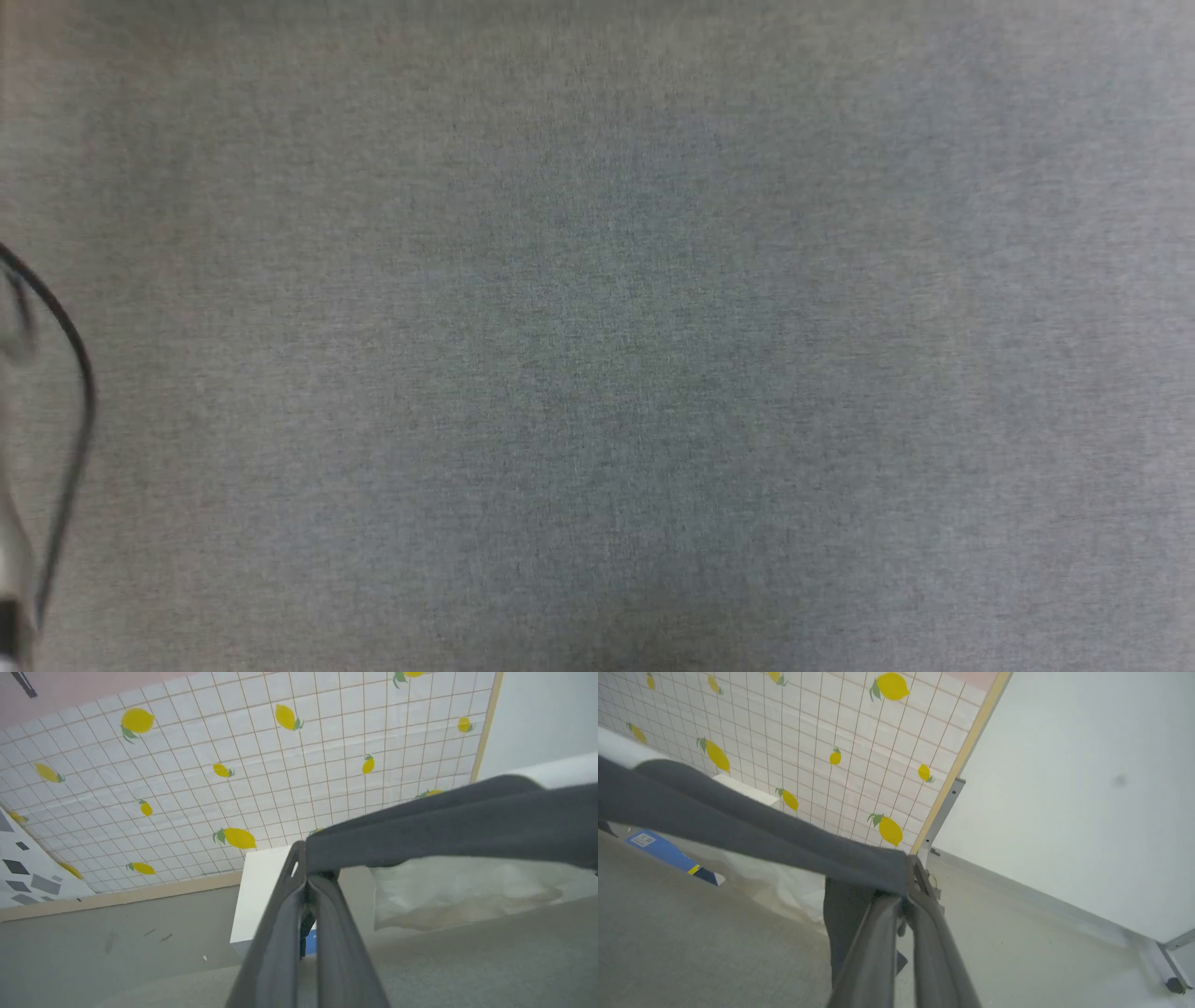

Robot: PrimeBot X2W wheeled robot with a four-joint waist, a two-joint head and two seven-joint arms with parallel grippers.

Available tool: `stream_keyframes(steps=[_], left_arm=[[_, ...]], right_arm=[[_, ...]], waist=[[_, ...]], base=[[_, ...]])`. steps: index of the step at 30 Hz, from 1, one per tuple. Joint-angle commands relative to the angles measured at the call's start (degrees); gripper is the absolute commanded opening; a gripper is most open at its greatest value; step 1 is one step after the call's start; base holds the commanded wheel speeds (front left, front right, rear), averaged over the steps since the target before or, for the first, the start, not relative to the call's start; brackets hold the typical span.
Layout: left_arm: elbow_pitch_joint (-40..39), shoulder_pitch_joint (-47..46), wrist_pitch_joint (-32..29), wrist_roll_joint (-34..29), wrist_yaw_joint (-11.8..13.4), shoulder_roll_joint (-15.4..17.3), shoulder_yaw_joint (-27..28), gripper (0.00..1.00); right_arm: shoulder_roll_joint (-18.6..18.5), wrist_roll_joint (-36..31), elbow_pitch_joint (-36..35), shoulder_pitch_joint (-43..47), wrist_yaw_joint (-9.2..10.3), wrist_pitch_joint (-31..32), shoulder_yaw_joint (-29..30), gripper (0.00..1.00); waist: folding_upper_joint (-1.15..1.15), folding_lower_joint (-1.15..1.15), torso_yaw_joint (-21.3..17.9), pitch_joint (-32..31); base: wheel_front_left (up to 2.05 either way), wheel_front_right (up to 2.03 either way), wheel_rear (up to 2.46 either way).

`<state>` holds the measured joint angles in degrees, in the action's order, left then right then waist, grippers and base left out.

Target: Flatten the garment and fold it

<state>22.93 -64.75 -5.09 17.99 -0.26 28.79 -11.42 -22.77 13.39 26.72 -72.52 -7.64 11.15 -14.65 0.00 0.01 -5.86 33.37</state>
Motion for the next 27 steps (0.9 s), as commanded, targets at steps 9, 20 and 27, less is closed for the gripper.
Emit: stream_keyframes(steps=[9,20,27], left_arm=[[-4.2,28.4,-6.9,10.4,-0.5,-3.8,0.1,0.00],[-19.7,58.0,-10.5,17.0,3.6,-6.1,0.5,0.00],[-27.0,69.7,-12.6,17.7,7.4,-6.5,-0.1,0.00]], right_arm=[[-8.4,15.1,-8.8,26.5,0.15,5.2,-3.7,0.00],[-1.8,15.9,-26.6,61.9,0.15,8.0,13.1,0.00],[7.5,8.9,-35.1,76.7,0.15,13.2,21.0,0.00]], waist=[[0.00,-0.01,4.4,-14.0],[0.00,-0.01,6.0,-23.2],[0.00,-0.01,6.2,-24.8]], base=[[0.00,0.00,0.00],[0.00,0.00,0.00],[0.00,0.00,0.00]])
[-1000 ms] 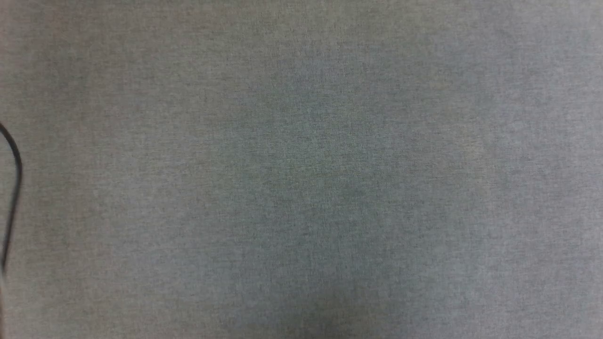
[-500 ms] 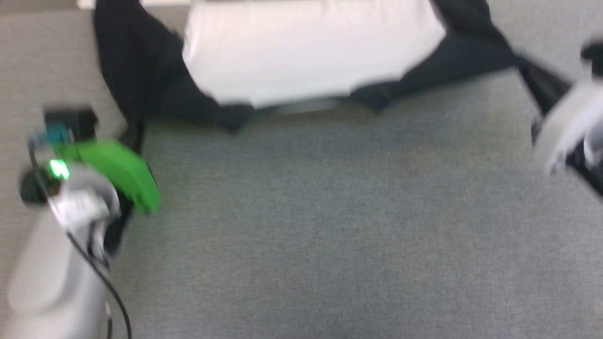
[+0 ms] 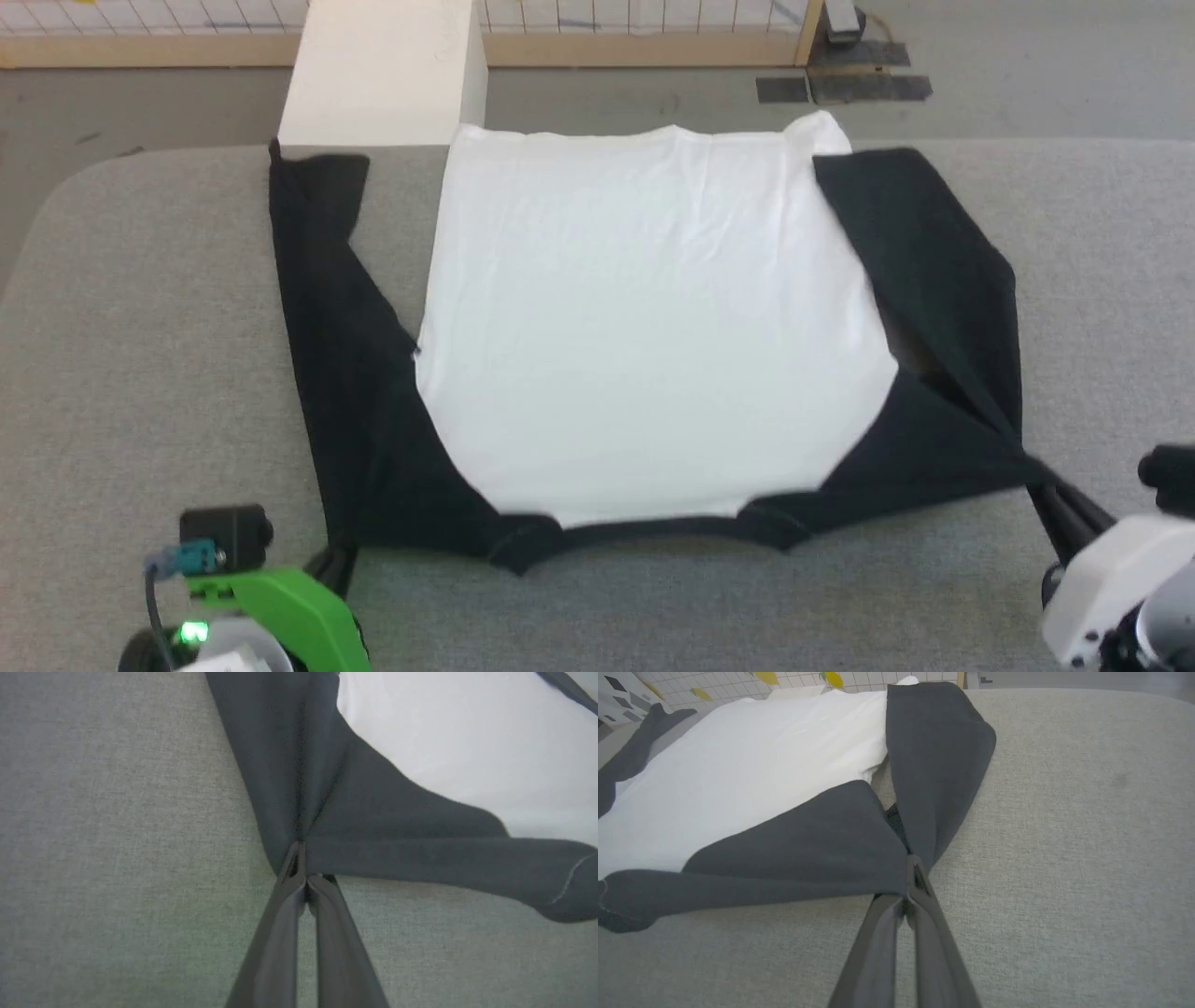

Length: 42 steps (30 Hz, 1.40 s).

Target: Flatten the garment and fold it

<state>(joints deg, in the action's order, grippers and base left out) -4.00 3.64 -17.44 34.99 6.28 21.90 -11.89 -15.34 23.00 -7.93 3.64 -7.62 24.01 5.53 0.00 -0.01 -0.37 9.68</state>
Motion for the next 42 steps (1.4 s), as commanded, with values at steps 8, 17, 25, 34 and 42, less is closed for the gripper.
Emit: stream_keyframes(steps=[8,17,25,34,42], left_arm=[[-1.7,8.4,-3.1,0.0,2.7,0.5,-2.4,0.00],[1.2,6.7,-0.7,-2.5,0.9,-1.5,-6.7,1.00],[-0.2,9.0,-1.3,-4.2,2.6,0.2,-7.0,1.00],[-10.9,12.8,-4.1,-4.9,8.1,4.1,-2.3,1.00],[-11.1,3.1,5.7,-12.7,6.8,8.9,1.1,1.00]], right_arm=[[4.3,-6.5,-3.4,8.7,0.13,8.5,2.8,0.00],[6.7,-7.7,0.8,10.7,0.13,9.0,0.0,0.11],[6.1,-6.1,0.1,13.4,0.13,7.5,-0.5,1.00],[6.4,-6.5,-10.4,15.2,0.13,4.3,5.4,1.00],[10.7,-8.2,-11.6,6.7,0.13,-10.6,5.9,1.00]], waist=[[0.00,0.01,0.8,-1.8],[0.00,0.01,1.4,-2.6],[0.00,0.01,1.1,-4.5],[0.00,0.01,0.6,-3.6],[0.00,0.01,-1.2,1.9]], base=[[0.00,0.00,0.00],[0.00,0.00,0.00],[0.00,0.00,0.00],[0.00,0.00,0.00],[0.00,0.00,0.00]])
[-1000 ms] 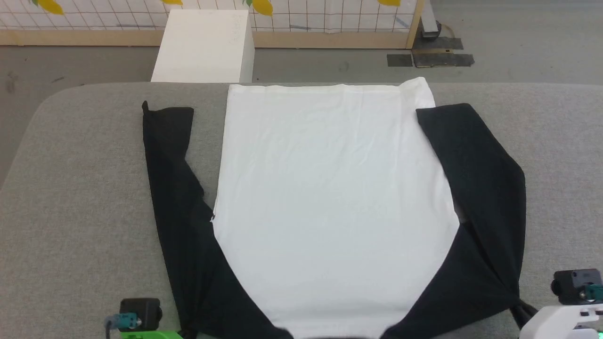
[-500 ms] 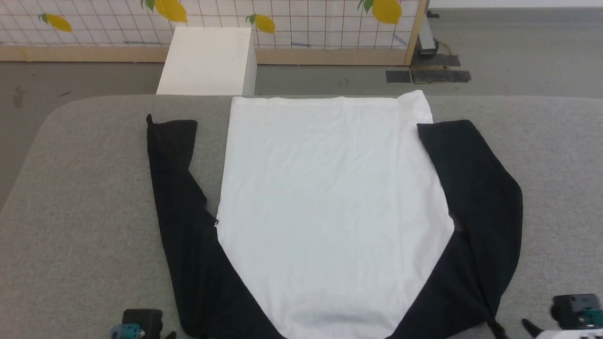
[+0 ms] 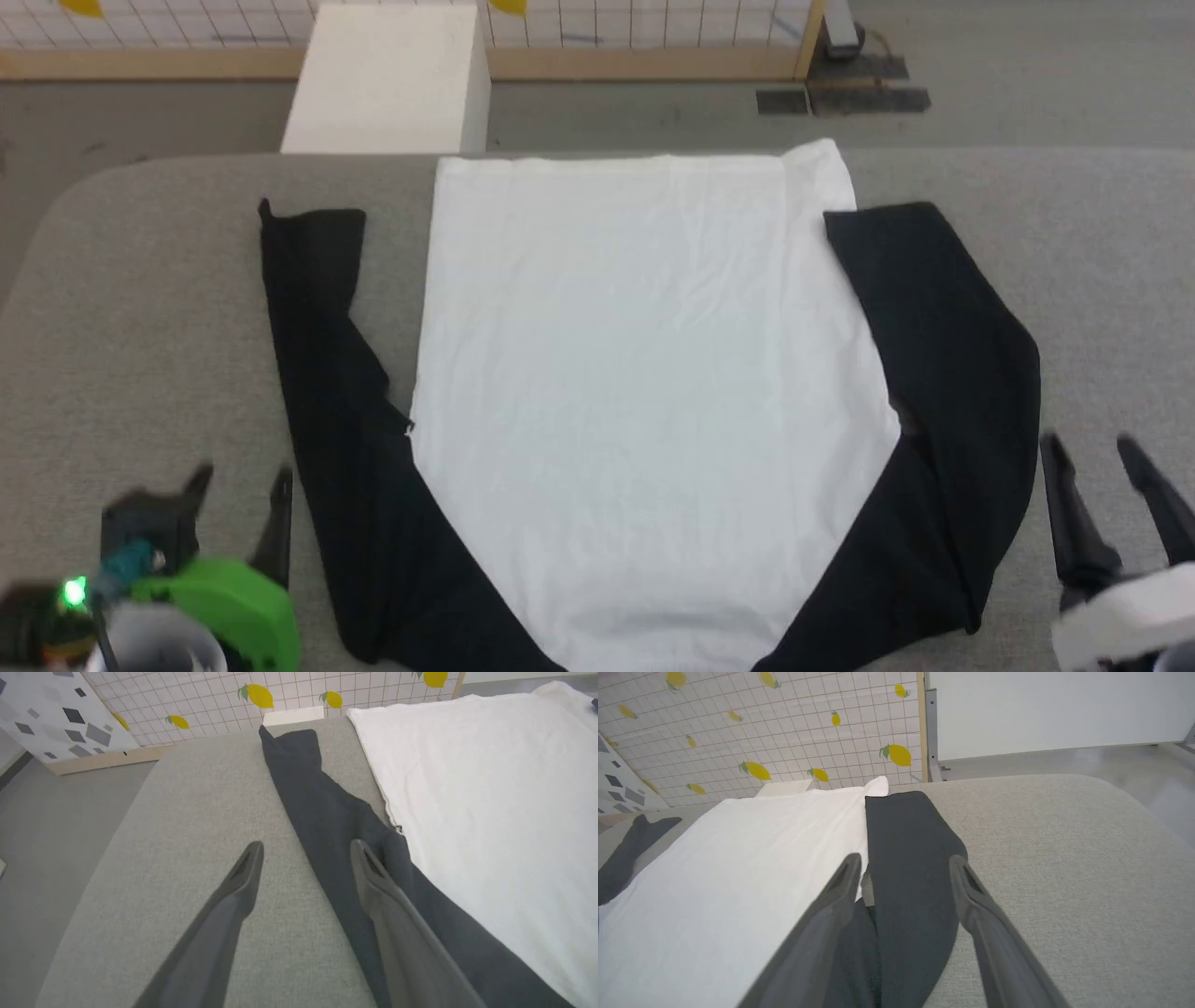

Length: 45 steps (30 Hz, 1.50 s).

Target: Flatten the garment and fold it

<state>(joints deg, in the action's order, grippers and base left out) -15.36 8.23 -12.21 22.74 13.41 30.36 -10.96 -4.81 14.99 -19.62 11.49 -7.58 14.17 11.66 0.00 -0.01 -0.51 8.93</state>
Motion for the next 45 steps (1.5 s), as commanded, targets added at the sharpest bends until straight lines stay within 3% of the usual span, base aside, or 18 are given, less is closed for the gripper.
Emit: stream_keyframes(steps=[1,5,10,20,25,33,34,35,36,45], left_arm=[[1.6,-3.9,2.1,-1.2,-1.1,0.8,0.3,1.00],[7.3,-13.3,7.0,-0.8,-4.2,0.9,1.1,1.00],[15.2,-25.9,6.1,0.3,-8.8,3.2,1.4,1.00],[25.5,-45.1,-8.7,4.1,-14.0,10.6,3.1,1.00],[26.5,-48.5,-18.0,6.5,-12.2,13.5,5.1,1.00],[27.4,-45.0,-29.8,5.4,-3.5,17.7,7.7,1.00],[27.0,-44.3,-30.4,5.7,-3.1,17.8,8.0,0.43],[26.6,-43.7,-30.5,5.8,-2.7,17.8,8.2,0.12],[26.3,-43.0,-30.6,6.0,-2.6,17.8,8.3,0.00],[25.3,-36.8,-22.4,5.8,-1.4,16.6,10.5,0.00]], right_arm=[[0.4,-0.1,0.8,-2.7,0.09,-3.1,-0.7,1.00],[0.4,-0.2,4.3,-8.2,0.09,-9.6,-4.1,1.00],[-0.7,-0.9,7.7,-13.8,0.09,-13.8,-8.0,1.00],[-0.5,-0.6,10.5,-21.2,0.09,-17.5,-10.8,1.00],[0.1,-0.3,11.9,-22.6,0.09,-18.4,-11.8,1.00],[0.7,0.4,14.5,-23.3,0.09,-19.5,-13.0,1.00],[0.7,0.3,14.8,-23.3,0.09,-19.6,-12.9,1.00],[0.8,0.3,15.1,-23.3,0.09,-19.6,-12.8,1.00],[0.8,0.2,15.3,-23.2,0.09,-19.6,-12.7,1.00],[0.8,-0.7,16.5,-21.7,0.09,-18.9,-12.2,1.00]], waist=[[0.00,0.01,-1.5,3.8],[0.00,0.01,-3.2,8.6],[0.00,0.01,-5.1,14.9],[0.00,0.01,-10.3,24.5],[0.00,0.01,-12.3,26.8],[0.00,0.01,-13.8,27.0],[0.00,0.01,-13.8,26.8],[0.00,0.01,-13.8,26.4],[0.00,0.01,-13.7,26.0],[0.00,0.01,-11.6,16.7]], base=[[0.00,0.00,0.00],[0.00,0.00,0.00],[0.00,0.00,0.00],[0.00,0.00,0.00],[0.00,0.00,0.00],[0.00,0.00,0.00],[0.00,0.00,0.00],[0.00,0.00,0.00],[0.00,0.00,0.00],[0.00,0.00,0.00]])
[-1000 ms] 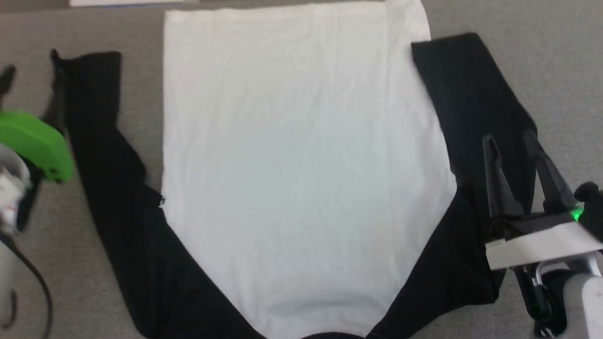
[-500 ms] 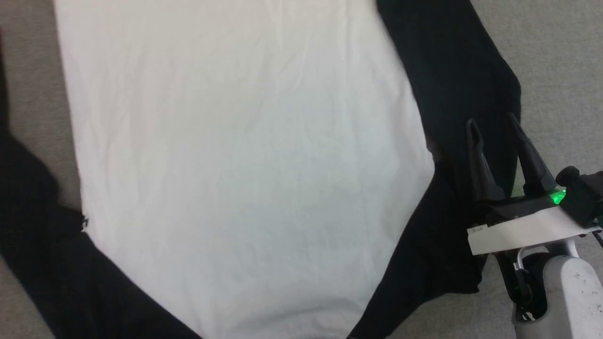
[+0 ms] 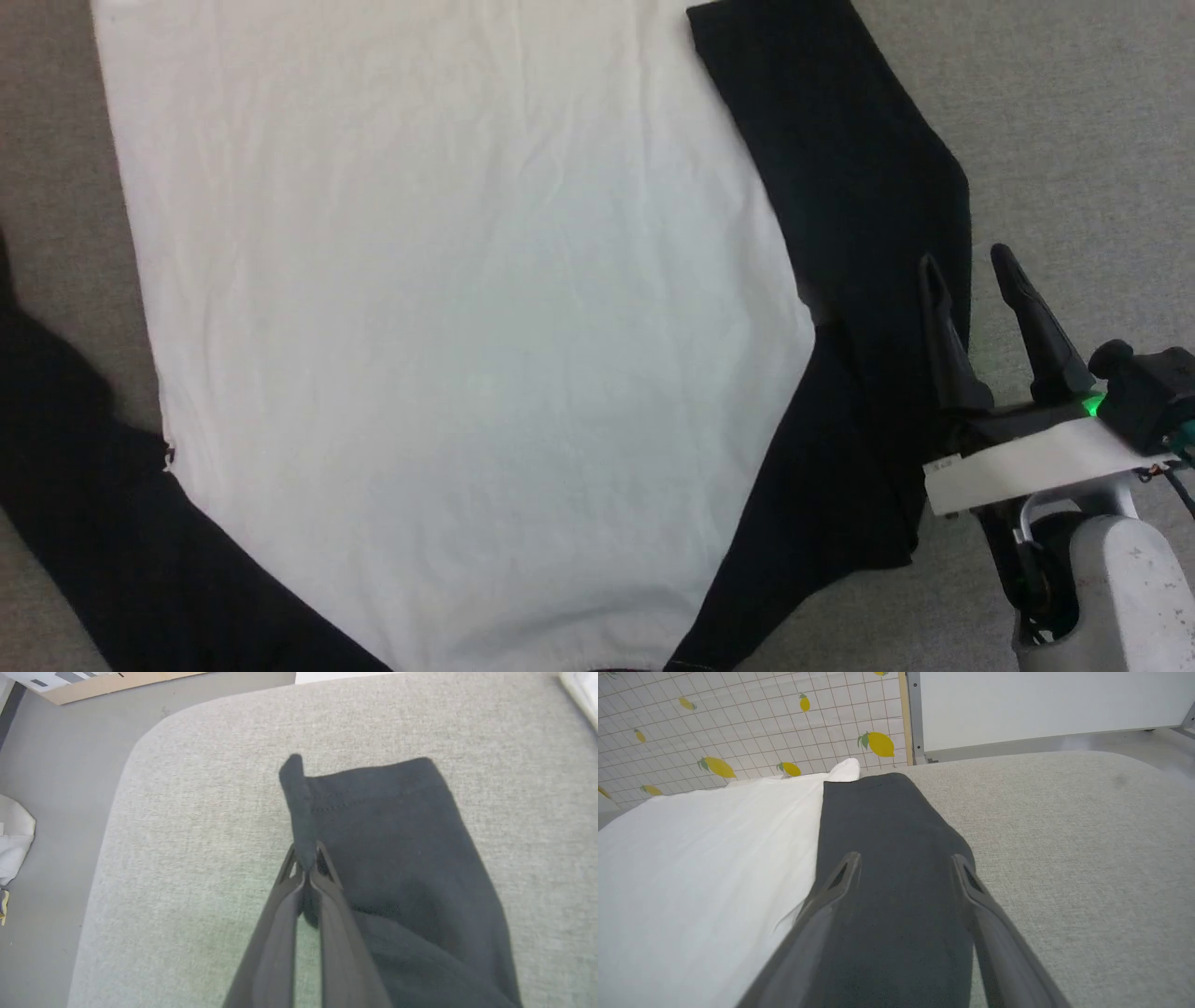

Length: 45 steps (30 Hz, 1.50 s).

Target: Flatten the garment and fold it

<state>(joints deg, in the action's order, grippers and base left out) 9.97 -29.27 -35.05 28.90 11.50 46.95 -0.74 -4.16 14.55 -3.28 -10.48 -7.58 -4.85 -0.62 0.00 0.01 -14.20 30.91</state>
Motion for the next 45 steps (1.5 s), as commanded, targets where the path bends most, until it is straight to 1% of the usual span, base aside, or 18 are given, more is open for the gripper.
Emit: stream_keyframes(steps=[1,5,8,12,16,20,21,23,27,30,32,34,36,40,45], left_arm=[[0.2,1.8,1.9,-0.2,0.4,0.0,0.8,0.00],[-0.3,6.0,7.0,1.1,-0.3,0.0,3.7,0.00],[-3.1,9.3,8.7,1.4,-0.7,0.5,4.9,0.00],[-10.3,12.6,8.8,2.0,-0.6,0.2,5.4,0.00],[-19.3,13.5,6.9,2.9,-0.9,-2.0,2.3,0.00],[-26.9,11.2,5.0,2.4,-1.4,-5.5,-4.0,0.00],[-28.5,10.1,4.5,1.6,-1.6,-6.5,-6.3,0.00],[-30.6,7.8,3.9,0.6,-1.7,-9.6,-10.7,0.00],[-32.5,3.8,3.6,-0.2,-2.3,-18.2,-20.5,0.00],[-30.7,1.9,4.6,-0.8,-3.1,-25.2,-27.6,0.00],[-27.5,1.4,5.2,-0.9,-3.9,-29.0,-31.7,0.00],[-23.4,1.4,6.1,-0.8,-4.8,-32.4,-35.1,0.00],[-18.5,1.6,6.8,-0.8,-5.7,-35.2,-38.1,0.00],[-8.6,1.7,7.8,-1.1,-8.2,-38.9,-43.2,0.00],[1.9,1.6,8.7,-1.4,-11.2,-41.1,-47.8,0.00]], right_arm=[[0.2,-0.3,0.2,0.9,0.09,0.4,0.4,1.00],[0.2,-0.9,0.0,3.9,0.09,1.7,1.6,1.00],[0.2,-1.1,-0.7,6.4,0.09,2.7,3.0,1.00],[0.4,-1.5,-2.2,9.4,0.09,4.1,4.4,1.00],[0.6,-1.6,-3.7,11.4,0.09,5.3,5.3,1.00],[0.7,-1.7,-4.8,12.4,0.09,6.4,5.3,1.00],[0.7,-1.7,-5.1,12.6,0.09,6.7,5.2,1.00],[0.8,-1.8,-5.4,12.9,0.09,7.1,5.0,1.00],[0.9,-1.7,-6.0,13.3,0.09,7.7,4.8,1.00],[0.9,-1.7,-6.4,13.7,0.09,8.2,4.6,1.00],[0.9,-1.7,-6.7,13.9,0.09,8.5,4.7,1.00],[1.0,-1.7,-6.9,14.0,0.09,8.7,4.6,1.00],[1.0,-1.7,-6.9,14.0,0.09,8.8,4.5,1.00],[1.0,-1.4,-6.8,13.7,0.09,8.7,4.1,1.00],[1.1,-1.0,-6.4,13.2,0.09,8.5,3.7,1.00]], waist=[[0.00,-0.01,2.5,-6.8],[0.00,-0.01,4.2,-12.2],[0.00,-0.01,5.7,-15.5],[0.00,-0.01,7.7,-18.8],[0.00,-0.01,9.5,-21.1],[0.00,-0.01,10.8,-22.5],[0.00,-0.01,11.1,-22.8],[0.00,-0.01,11.3,-23.4],[0.00,-0.01,11.3,-24.0],[0.00,-0.01,10.6,-24.1],[0.00,-0.01,10.1,-23.8],[0.00,-0.01,9.4,-23.4],[0.00,-0.01,8.7,-22.9],[0.00,-0.01,7.6,-21.9],[0.00,-0.01,6.8,-20.9]], base=[[0.00,0.00,0.00],[0.00,0.00,0.00],[0.00,0.00,0.00],[0.00,0.00,0.00],[0.00,0.00,0.00],[0.00,0.00,0.00],[0.00,0.00,0.00],[0.00,0.00,0.00],[0.00,0.00,0.00],[0.00,0.00,0.00],[0.00,0.00,0.00],[0.00,0.00,0.00],[0.00,0.00,0.00],[0.00,0.00,0.00],[0.00,0.00,0.00]])
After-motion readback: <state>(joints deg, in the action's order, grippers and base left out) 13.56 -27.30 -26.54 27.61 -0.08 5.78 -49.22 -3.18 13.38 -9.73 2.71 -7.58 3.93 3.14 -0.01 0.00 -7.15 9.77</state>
